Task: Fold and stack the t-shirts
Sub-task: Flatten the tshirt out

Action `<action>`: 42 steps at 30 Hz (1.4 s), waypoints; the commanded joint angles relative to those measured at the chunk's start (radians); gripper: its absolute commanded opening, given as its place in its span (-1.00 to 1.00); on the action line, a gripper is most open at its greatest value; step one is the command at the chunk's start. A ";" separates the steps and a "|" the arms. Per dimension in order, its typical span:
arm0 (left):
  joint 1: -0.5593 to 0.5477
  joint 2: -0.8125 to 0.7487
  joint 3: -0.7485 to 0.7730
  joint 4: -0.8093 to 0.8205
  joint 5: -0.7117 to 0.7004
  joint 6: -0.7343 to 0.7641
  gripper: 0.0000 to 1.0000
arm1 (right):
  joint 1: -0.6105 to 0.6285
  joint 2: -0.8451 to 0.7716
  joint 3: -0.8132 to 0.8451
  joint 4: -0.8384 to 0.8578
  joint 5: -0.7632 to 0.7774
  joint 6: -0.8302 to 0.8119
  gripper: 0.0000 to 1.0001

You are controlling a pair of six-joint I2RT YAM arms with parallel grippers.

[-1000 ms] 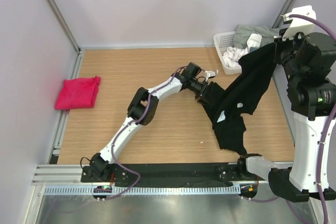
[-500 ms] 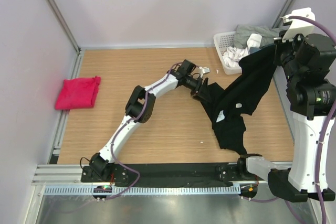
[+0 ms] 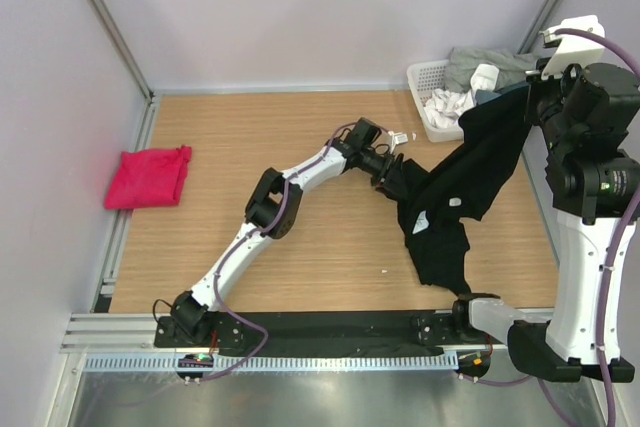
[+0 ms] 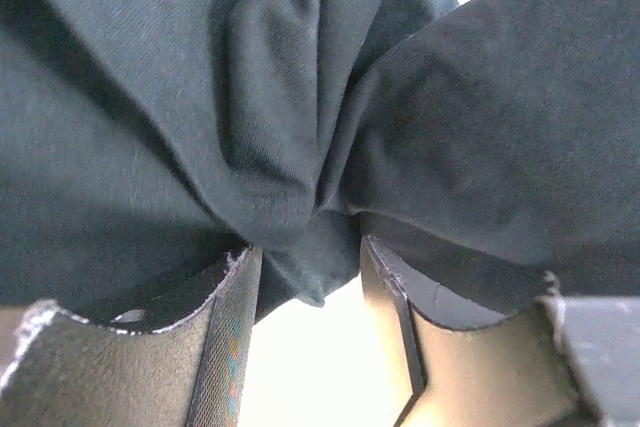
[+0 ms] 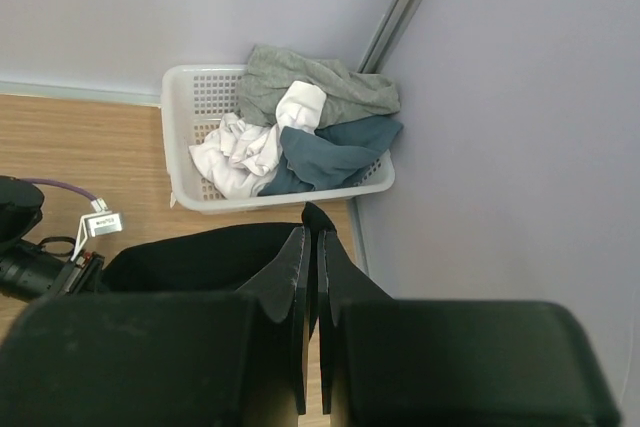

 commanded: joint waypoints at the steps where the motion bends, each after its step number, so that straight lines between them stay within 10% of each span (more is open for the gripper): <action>1: -0.027 0.011 0.028 0.039 -0.008 -0.010 -0.08 | -0.015 -0.014 -0.006 0.039 -0.008 0.016 -0.98; 8: -0.031 0.011 0.028 0.045 -0.026 -0.005 -0.21 | -0.032 -0.037 -0.031 0.044 -0.014 0.024 -0.98; 17: -0.022 -0.025 0.126 -0.155 -0.167 0.228 -1.00 | -0.041 -0.049 -0.051 0.054 -0.017 0.025 -0.97; 22: 0.035 -0.189 0.136 -0.324 -0.232 0.390 -1.00 | -0.042 -0.056 -0.046 0.064 -0.020 0.019 -0.98; 27: 0.119 -0.580 -0.217 -0.327 -0.330 0.585 -1.00 | -0.042 -0.068 -0.061 0.087 -0.048 0.022 -0.98; 32: 0.118 -0.824 -0.429 -0.662 -0.376 0.864 -1.00 | -0.042 -0.108 -0.173 0.137 -0.089 0.059 -0.98; 42: 0.122 -1.063 -0.903 -0.610 -0.587 0.889 -1.00 | -0.042 -0.014 -0.463 0.381 -0.232 0.152 -0.98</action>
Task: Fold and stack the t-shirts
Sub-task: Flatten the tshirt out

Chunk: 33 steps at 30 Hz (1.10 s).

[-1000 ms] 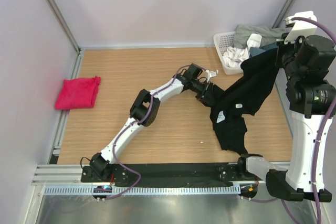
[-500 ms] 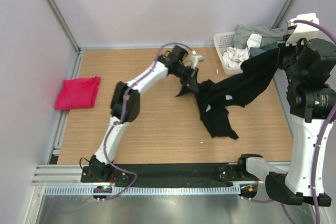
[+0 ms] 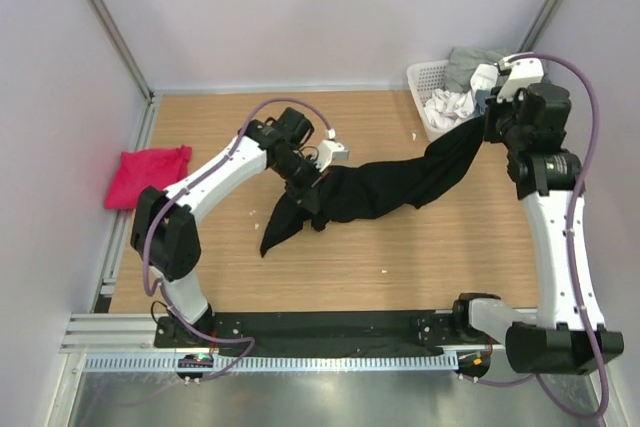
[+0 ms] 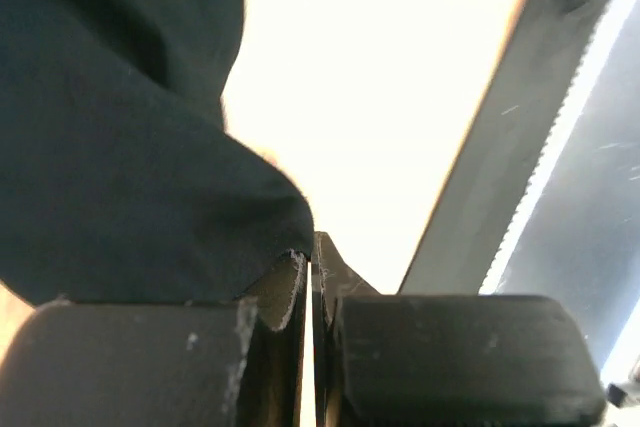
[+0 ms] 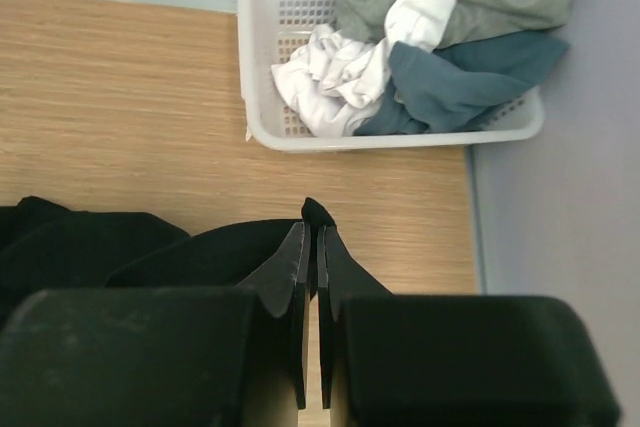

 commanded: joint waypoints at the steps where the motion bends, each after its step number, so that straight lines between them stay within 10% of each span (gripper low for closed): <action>1: 0.026 0.022 -0.042 0.017 -0.147 0.035 -1.00 | -0.004 0.046 -0.021 0.164 -0.072 0.048 -0.98; 17: 0.273 0.354 0.318 0.293 -0.391 -0.053 -1.00 | -0.004 0.295 0.080 0.319 -0.089 0.036 -0.98; 24: 0.267 0.343 0.376 0.201 -0.307 -0.165 -0.05 | -0.004 0.398 0.132 0.313 -0.115 0.038 -0.98; 33: 0.196 0.198 0.058 0.118 -0.147 -0.260 0.14 | -0.004 0.369 0.082 0.310 -0.130 0.050 -0.98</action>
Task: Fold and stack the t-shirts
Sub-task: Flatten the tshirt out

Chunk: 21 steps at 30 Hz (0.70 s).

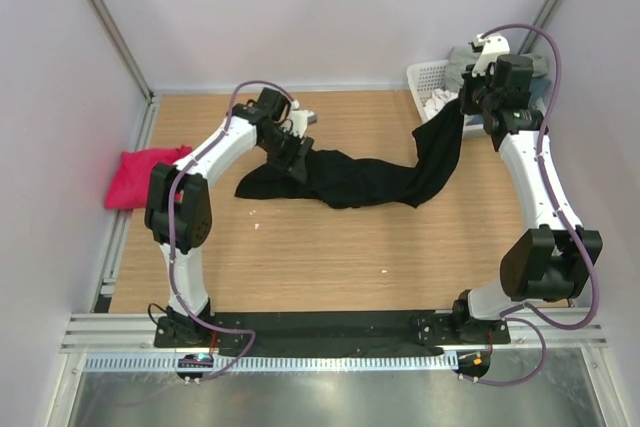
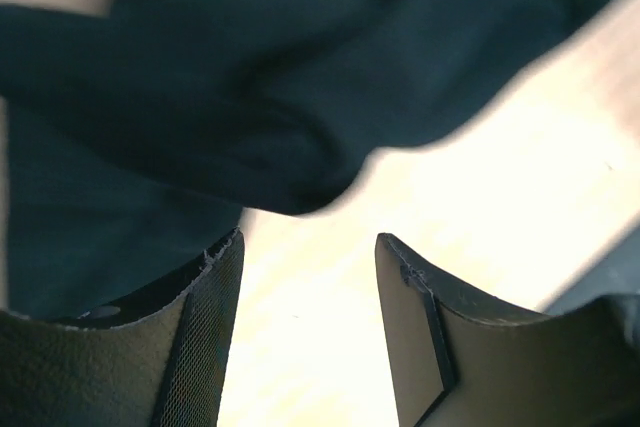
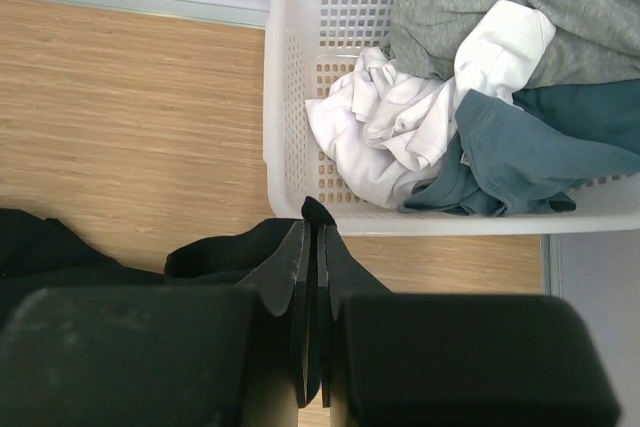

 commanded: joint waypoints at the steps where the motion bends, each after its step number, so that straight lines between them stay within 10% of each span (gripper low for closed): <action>1: -0.023 -0.026 -0.057 -0.017 0.076 -0.061 0.14 | -0.004 -0.058 0.004 0.051 -0.019 0.015 -0.98; 14: -0.023 0.106 0.037 0.017 0.095 -0.132 0.07 | -0.004 -0.127 -0.065 0.054 -0.007 -0.001 -0.98; 21: -0.020 0.112 0.106 -0.003 0.102 -0.123 -1.00 | -0.004 -0.161 -0.094 0.057 0.003 -0.011 -0.98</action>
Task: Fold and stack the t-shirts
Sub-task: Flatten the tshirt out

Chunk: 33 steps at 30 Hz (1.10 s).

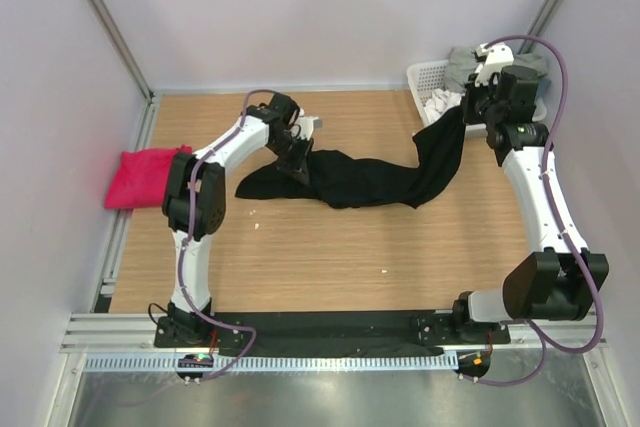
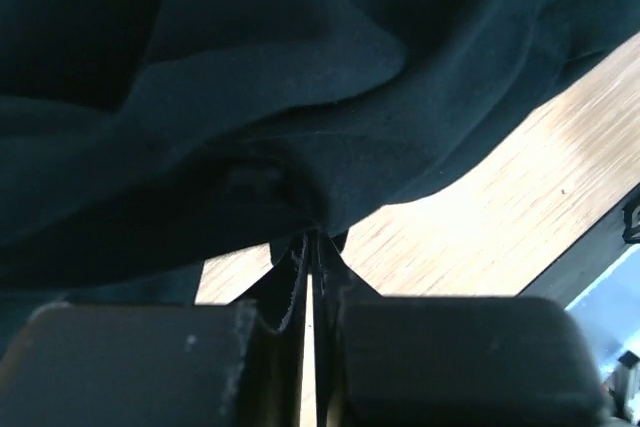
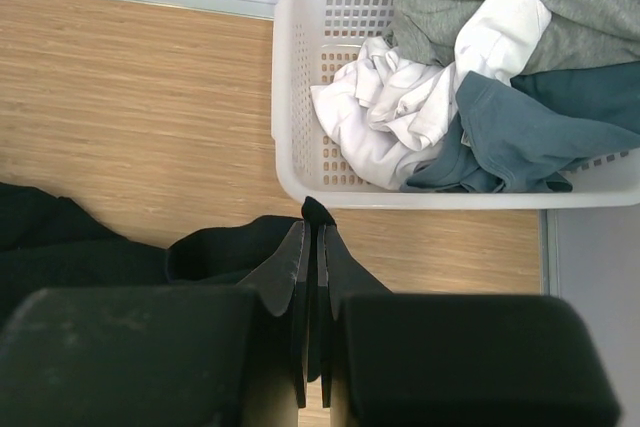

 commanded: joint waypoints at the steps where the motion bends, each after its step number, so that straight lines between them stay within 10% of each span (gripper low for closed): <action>1: 0.011 -0.054 0.048 -0.006 0.034 0.014 -1.00 | -0.004 -0.050 0.003 0.052 0.012 -0.011 -0.98; 12: 0.020 -0.429 -0.034 0.004 0.117 0.156 -1.00 | -0.004 -0.137 -0.026 0.052 0.014 -0.017 -0.97; 25: 0.069 0.289 0.623 0.039 0.003 0.072 -0.98 | -0.004 -0.076 -0.024 0.061 0.020 -0.032 -0.98; 27: 0.067 0.326 0.658 0.069 -0.061 0.051 -0.36 | -0.004 -0.071 -0.029 0.058 0.021 -0.032 -0.97; 33: 0.084 0.074 0.398 0.157 -0.129 -0.015 -0.03 | -0.004 -0.097 -0.050 0.054 0.024 -0.032 -0.98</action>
